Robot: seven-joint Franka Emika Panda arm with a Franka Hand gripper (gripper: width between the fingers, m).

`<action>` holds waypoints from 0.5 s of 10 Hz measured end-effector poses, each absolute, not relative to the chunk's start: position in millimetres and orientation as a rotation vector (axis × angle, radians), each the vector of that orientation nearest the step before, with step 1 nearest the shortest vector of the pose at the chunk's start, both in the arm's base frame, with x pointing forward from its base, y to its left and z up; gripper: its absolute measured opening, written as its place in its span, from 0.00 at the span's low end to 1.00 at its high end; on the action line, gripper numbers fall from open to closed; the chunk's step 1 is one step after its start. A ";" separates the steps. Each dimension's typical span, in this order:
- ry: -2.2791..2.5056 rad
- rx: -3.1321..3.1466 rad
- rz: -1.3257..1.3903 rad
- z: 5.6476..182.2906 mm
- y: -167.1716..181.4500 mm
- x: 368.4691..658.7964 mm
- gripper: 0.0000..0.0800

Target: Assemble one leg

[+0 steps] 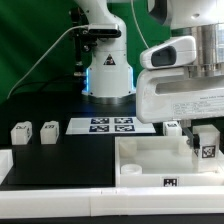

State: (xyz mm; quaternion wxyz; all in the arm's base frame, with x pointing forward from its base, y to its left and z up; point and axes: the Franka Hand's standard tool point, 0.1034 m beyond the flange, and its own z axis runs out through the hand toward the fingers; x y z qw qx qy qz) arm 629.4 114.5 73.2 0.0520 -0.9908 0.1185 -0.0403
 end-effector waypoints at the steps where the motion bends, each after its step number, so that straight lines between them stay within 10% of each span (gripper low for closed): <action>1: 0.556 -2.979 -0.117 73.1 111.1 631.0 0.38; 5: 1.349 -2.692 -0.033 72.4 108.1 628.1 0.38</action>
Offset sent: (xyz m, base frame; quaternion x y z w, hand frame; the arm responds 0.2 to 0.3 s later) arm -0.0025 0.0036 -0.0001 -0.0189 -0.0310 0.3810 0.9239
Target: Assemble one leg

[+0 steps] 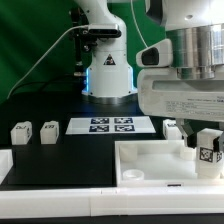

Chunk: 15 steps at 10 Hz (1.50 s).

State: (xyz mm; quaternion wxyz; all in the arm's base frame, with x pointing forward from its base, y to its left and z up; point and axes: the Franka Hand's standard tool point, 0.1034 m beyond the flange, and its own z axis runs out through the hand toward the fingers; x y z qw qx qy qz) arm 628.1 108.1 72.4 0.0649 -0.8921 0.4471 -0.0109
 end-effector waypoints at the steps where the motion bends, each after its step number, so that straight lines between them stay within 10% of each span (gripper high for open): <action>1: 1.601 -2.538 -0.006 73.2 109.9 627.3 0.38; 8: 2.223 -1.947 0.076 70.9 112.2 625.0 0.51; 10: 2.037 -2.142 0.053 70.4 119.0 623.1 0.77; 15: 1.238 -2.678 -0.050 65.8 126.9 620.4 0.81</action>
Offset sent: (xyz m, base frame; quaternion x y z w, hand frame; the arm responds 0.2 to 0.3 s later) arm -0.0075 -0.0030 -0.0077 0.0347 -0.0222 0.3204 0.9464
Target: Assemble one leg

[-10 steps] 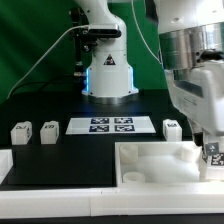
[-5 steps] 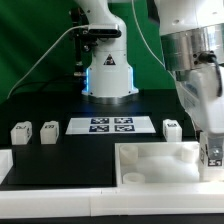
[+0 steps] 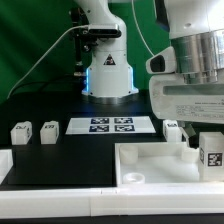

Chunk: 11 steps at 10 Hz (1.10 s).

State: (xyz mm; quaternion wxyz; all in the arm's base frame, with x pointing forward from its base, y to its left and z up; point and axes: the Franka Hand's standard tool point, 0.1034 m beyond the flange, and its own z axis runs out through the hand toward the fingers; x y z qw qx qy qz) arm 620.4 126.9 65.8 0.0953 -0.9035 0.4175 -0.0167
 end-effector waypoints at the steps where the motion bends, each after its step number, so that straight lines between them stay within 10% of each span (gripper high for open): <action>1: 1.090 -2.745 -0.066 65.8 126.3 620.5 0.81; 7: 0.368 -3.002 -0.101 72.6 115.5 636.4 0.81; 9: 0.395 -2.997 -0.099 72.6 115.5 636.4 0.48; 11: 0.770 -2.917 -0.076 72.1 112.6 636.3 0.37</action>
Offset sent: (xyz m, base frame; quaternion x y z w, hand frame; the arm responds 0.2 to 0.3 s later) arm 0.0272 -0.0097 0.0100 -0.0537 -0.0261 -0.4150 0.9079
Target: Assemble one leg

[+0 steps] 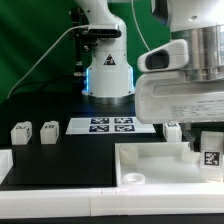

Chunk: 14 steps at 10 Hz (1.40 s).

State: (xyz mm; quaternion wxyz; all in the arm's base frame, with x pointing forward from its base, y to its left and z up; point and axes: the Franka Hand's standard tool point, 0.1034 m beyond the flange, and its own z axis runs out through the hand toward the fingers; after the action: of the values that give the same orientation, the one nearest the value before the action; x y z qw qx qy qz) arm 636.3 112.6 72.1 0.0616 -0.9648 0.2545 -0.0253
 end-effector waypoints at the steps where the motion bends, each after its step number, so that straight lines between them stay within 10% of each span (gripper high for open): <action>1: 0.883 -2.882 -0.068 71.9 111.9 636.2 0.37; 9: 2.385 -1.799 0.100 70.6 108.8 629.1 0.37; 14: 2.487 -1.681 0.094 70.5 109.0 627.9 0.38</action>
Offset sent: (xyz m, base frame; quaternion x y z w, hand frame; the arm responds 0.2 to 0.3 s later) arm 0.0038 -0.0018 0.0006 -0.0233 0.0245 0.2847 0.9580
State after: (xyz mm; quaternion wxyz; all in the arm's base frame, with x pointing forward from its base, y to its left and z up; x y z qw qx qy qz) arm 627.9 109.0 70.5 0.0692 -0.5583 0.8261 0.0313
